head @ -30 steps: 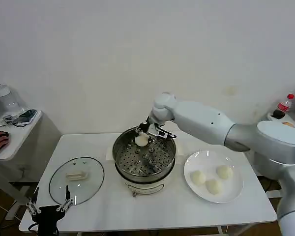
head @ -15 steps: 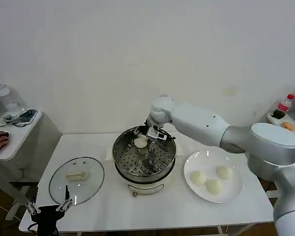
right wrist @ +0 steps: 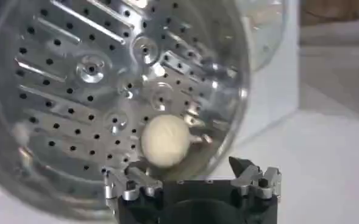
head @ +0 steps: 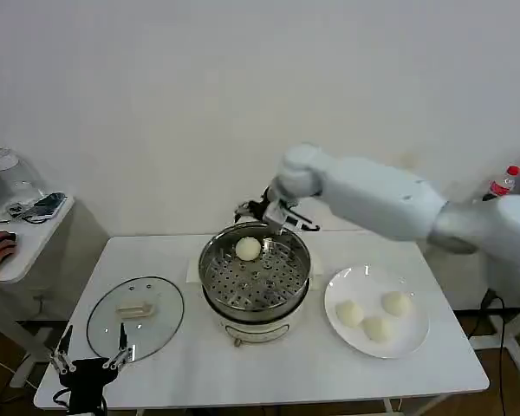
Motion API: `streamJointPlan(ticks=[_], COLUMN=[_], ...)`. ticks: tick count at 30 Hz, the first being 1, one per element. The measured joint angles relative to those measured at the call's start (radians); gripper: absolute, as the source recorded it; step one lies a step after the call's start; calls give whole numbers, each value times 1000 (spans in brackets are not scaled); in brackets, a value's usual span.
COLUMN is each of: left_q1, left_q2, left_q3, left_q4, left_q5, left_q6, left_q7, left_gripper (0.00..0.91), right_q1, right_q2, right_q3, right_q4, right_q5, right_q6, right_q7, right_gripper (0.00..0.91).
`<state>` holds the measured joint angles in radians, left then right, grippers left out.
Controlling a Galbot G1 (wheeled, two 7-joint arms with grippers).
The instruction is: Take steamed baozi put them in steamer then cover it.
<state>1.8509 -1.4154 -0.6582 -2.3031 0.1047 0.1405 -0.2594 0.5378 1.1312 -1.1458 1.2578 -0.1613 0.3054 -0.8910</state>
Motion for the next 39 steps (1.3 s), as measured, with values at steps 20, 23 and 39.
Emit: streamJointPlan(ticks=[20, 23, 39], left_q1=[-39, -42, -40], left_q2=[67, 68, 57], left_q3=[48, 49, 21], left_q4=[-2, 0, 11], left_q5=[-5, -5, -5], left_q6=[19, 23, 31], left_q7=[17, 20, 25], left_gripper=[907, 907, 907], right_q1=[122, 68, -314], right_q2=[-566, -603, -579], right_q3=[-194, -183, 37], right_q4=[387, 398, 310], right_q5=[210, 211, 164], right_q6=[-408, -438, -528], right_q7=[-46, -46, -64], right_gripper=[907, 907, 907])
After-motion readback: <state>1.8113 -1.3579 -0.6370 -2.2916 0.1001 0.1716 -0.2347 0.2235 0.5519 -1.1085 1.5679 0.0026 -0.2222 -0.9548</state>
